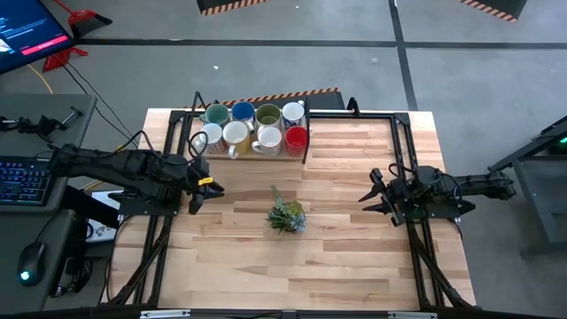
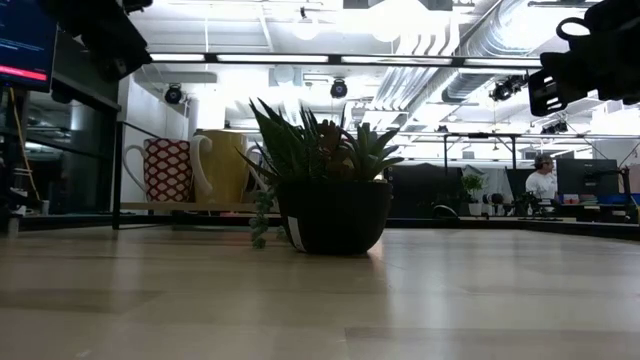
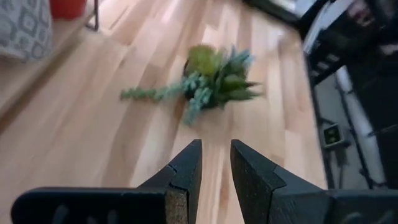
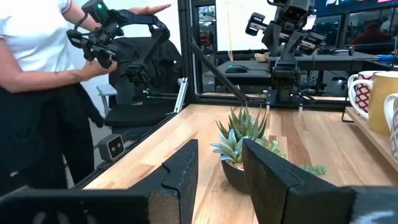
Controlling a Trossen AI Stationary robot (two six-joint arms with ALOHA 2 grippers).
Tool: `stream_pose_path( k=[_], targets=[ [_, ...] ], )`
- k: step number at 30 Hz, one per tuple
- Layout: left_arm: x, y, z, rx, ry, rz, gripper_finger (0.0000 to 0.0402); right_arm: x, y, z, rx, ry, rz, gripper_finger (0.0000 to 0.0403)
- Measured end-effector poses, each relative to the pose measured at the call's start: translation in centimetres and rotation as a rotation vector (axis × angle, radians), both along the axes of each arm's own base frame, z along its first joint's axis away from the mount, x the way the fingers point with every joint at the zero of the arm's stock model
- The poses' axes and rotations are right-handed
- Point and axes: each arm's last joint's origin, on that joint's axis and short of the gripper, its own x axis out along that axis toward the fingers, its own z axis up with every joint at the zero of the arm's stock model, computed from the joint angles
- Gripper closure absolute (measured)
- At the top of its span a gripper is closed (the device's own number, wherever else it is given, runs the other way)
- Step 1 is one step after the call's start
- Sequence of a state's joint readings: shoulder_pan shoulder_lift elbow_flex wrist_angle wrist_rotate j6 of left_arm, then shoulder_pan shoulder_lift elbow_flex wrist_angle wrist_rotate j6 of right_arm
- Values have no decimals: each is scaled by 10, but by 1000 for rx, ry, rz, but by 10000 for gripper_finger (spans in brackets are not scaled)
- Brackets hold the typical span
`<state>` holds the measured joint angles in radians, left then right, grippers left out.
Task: Place coffee mugs
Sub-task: Return to Home Position
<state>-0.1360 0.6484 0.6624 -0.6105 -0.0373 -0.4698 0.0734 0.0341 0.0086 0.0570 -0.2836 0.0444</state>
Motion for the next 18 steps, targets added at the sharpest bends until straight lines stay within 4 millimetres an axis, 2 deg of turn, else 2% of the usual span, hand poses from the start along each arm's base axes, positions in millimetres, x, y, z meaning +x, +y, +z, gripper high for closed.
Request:
stream_pose_path(
  k=[4, 7, 13, 18],
  targets=[
    [-1, 1, 0, -71, -105, 68, 326, 0, 0, 0, 0, 0, 0, 290],
    [-4, 5, -12, 41, -251, 159, 326, 0, 0, 0, 0, 0, 0, 290],
    [-10, 1, -43, 166, -646, 11, 326, 0, 0, 0, 0, 0, 0, 290],
    [-16, 2, -71, 135, -738, 23, 326, 0, 0, 0, 0, 0, 0, 290]
  ],
)
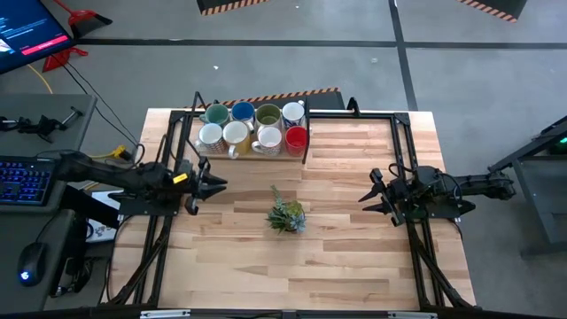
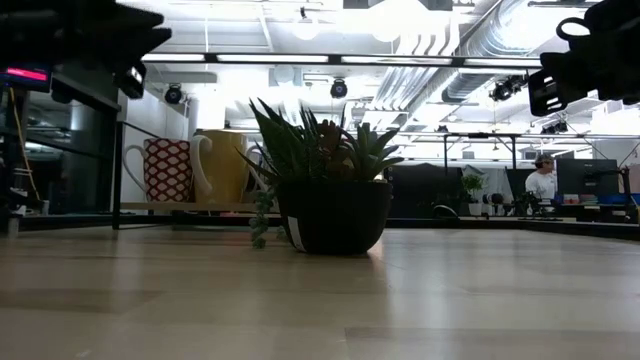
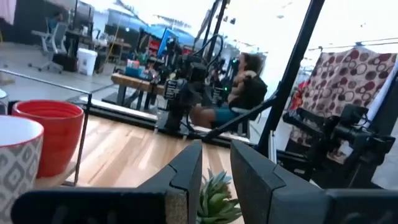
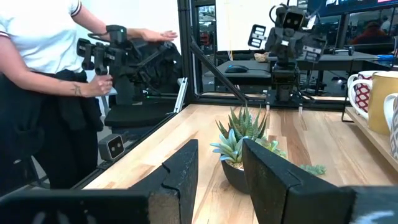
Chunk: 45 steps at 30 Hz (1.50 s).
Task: Place coffee mugs
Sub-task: Return to Home Position
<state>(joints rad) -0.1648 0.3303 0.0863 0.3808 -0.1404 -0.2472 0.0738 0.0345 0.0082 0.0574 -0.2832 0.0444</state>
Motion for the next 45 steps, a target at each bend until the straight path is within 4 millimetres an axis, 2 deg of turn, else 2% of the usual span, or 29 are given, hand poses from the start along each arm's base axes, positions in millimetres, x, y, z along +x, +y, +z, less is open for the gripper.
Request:
stream_pose_path(
  k=[8, 15, 20, 28, 45],
  targets=[
    [-11, 6, -13, 55, -69, 43, 326, 0, 0, 0, 0, 0, 0, 290],
    [-21, 10, -19, 87, -33, 3, 326, 0, 0, 0, 0, 0, 0, 290],
    [-20, 13, -26, 34, 40, 18, 326, 0, 0, 0, 0, -1, 0, 290],
    [-20, 12, -33, 105, 110, -38, 326, 0, 0, 0, 0, 3, 0, 290],
    [-20, 12, -32, 145, 101, -30, 326, 0, 0, 0, 0, 3, 0, 290]
  ],
)
